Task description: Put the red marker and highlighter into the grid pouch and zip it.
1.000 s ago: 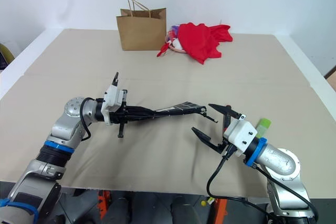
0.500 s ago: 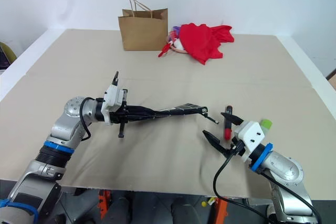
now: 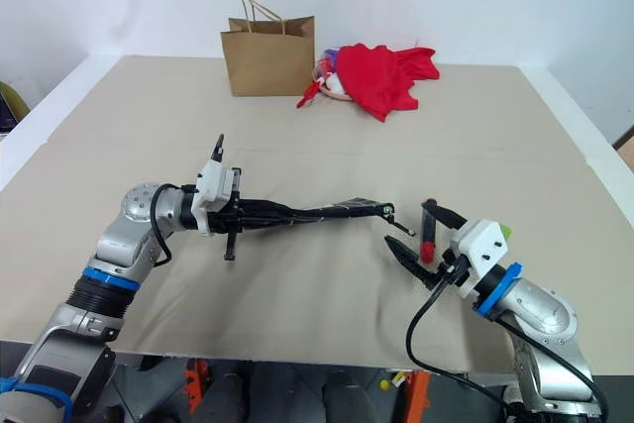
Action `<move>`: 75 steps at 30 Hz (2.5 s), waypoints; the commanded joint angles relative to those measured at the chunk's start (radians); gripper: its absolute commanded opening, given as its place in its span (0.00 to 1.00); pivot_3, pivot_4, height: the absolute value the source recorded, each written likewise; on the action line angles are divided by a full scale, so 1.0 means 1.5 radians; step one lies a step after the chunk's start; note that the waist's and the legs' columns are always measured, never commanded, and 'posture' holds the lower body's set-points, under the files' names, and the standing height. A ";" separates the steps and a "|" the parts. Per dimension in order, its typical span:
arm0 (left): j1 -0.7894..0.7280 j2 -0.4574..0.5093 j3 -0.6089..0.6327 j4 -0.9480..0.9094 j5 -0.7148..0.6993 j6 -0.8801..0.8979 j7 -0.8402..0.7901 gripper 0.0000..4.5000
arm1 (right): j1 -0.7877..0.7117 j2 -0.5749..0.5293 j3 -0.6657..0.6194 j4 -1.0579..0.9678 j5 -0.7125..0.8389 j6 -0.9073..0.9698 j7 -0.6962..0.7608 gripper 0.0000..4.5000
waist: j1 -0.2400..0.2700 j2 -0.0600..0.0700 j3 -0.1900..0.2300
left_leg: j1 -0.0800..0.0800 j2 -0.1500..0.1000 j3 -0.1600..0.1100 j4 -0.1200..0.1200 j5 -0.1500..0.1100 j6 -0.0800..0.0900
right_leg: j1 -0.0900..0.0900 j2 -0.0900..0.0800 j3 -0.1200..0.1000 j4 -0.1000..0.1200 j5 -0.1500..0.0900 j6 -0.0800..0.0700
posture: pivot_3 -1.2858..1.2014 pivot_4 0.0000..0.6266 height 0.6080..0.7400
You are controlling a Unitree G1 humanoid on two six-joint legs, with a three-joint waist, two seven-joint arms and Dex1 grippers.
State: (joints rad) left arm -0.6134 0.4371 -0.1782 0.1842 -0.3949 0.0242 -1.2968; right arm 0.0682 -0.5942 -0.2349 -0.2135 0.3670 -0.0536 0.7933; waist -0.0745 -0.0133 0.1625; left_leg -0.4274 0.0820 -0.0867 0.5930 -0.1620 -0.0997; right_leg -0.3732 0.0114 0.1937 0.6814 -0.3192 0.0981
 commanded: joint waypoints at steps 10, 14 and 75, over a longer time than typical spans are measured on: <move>0.007 -0.002 0.014 -0.023 0.000 -0.008 0.006 0.00 | -0.016 -0.008 -0.001 -0.055 0.012 0.010 0.005 0.47 | 0.000 0.000 0.000 | 0.000 0.000 0.000 0.000 0.000 0.000 | 0.000 0.000 0.000 0.000 0.000 0.000 | 0.52 0.24 1.00; 0.006 -0.003 0.015 -0.022 0.000 -0.009 0.007 0.00 | -0.019 -0.009 0.002 -0.061 0.011 0.018 0.006 0.04 | 0.000 0.000 0.000 | 0.000 0.000 0.000 0.000 0.000 0.000 | 0.000 0.000 0.000 0.000 0.000 0.000 | 0.52 0.24 1.00; -0.012 -0.074 0.010 0.038 0.066 -0.160 0.083 0.00 | -0.260 0.071 0.243 -0.193 0.009 0.293 -0.069 0.01 | -0.001 0.001 0.001 | 0.000 0.000 -0.001 0.000 0.000 0.000 | 0.000 0.000 -0.001 0.000 0.000 0.000 | 0.52 0.24 1.00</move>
State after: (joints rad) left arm -0.6032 0.3315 -0.1782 0.2555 -0.2995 -0.1909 -1.1833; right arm -0.3019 -0.4967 0.1183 -0.4851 0.3857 0.3816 0.6942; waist -0.0753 -0.0122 0.1640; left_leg -0.4279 0.0821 -0.0890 0.5927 -0.1619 -0.0998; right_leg -0.3735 0.0114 0.1919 0.6814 -0.3195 0.0978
